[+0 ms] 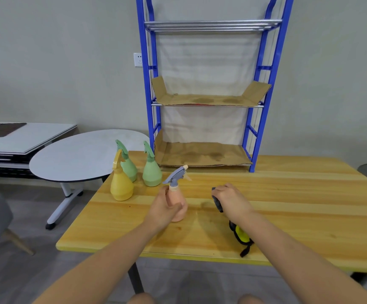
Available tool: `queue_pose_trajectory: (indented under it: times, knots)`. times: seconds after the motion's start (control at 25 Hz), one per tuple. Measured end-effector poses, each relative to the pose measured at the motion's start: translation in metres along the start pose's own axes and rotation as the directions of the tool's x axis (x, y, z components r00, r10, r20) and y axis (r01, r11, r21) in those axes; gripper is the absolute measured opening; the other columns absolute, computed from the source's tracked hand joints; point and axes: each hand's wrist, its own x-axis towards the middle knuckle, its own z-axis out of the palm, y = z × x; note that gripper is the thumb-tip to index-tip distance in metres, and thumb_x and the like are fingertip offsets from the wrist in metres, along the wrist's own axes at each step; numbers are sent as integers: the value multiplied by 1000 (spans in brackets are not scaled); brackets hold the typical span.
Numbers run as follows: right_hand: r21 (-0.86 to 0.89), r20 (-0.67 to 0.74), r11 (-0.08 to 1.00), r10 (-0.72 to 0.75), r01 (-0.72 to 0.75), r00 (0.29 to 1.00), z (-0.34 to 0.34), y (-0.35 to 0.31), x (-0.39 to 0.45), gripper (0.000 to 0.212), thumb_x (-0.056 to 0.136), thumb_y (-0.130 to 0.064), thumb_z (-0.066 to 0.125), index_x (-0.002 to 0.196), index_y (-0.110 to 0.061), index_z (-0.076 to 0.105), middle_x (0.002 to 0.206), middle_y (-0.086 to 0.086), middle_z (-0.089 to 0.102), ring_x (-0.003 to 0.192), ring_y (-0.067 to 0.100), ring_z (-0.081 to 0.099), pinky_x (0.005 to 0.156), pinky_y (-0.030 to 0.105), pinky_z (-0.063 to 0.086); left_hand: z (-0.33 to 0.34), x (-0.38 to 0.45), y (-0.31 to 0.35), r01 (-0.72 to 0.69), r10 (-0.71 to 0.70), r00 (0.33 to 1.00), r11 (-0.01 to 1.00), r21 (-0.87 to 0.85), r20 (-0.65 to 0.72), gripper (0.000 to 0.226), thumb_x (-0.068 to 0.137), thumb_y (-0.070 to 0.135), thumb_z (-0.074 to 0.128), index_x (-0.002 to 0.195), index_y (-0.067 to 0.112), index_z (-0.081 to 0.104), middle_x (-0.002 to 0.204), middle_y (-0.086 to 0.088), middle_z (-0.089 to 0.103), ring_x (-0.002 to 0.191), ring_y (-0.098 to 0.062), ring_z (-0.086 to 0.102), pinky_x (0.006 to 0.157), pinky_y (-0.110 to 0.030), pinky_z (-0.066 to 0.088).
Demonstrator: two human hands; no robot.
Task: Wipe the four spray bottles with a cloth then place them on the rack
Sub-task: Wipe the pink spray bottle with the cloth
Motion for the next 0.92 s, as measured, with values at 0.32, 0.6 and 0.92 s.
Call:
queue_pose_trajectory:
  times: [0.32, 0.6, 0.92]
  knots:
    - [-177, 76, 950, 273, -256, 959, 11, 35, -4, 40, 81, 4, 64, 116, -14, 56, 115, 3, 56, 110, 24, 46, 86, 32, 44, 31, 15, 6, -7, 7, 1000, 999, 31, 7, 79, 81, 36, 81, 146, 26, 38, 129, 5, 58, 115, -17, 60, 95, -37, 54]
    - [-55, 156, 911, 411, -408, 898, 38, 61, -13, 36, 100, -33, 49, 131, -17, 51, 129, 5, 53, 121, 27, 45, 96, 38, 41, 77, 22, 27, -40, 46, 998, 989, 142, -39, 83, 78, 50, 81, 142, 23, 35, 137, 2, 44, 125, -21, 48, 105, -43, 46]
    - [327, -251, 934, 231, -143, 940, -16, -5, 15, 39, 99, -40, 49, 134, -24, 52, 106, 1, 65, 97, 23, 60, 72, 36, 50, 68, 19, 29, -84, 57, 994, 946, 313, 95, 112, 74, 61, 75, 158, 19, 14, 149, -3, 30, 141, -25, 26, 118, -40, 28]
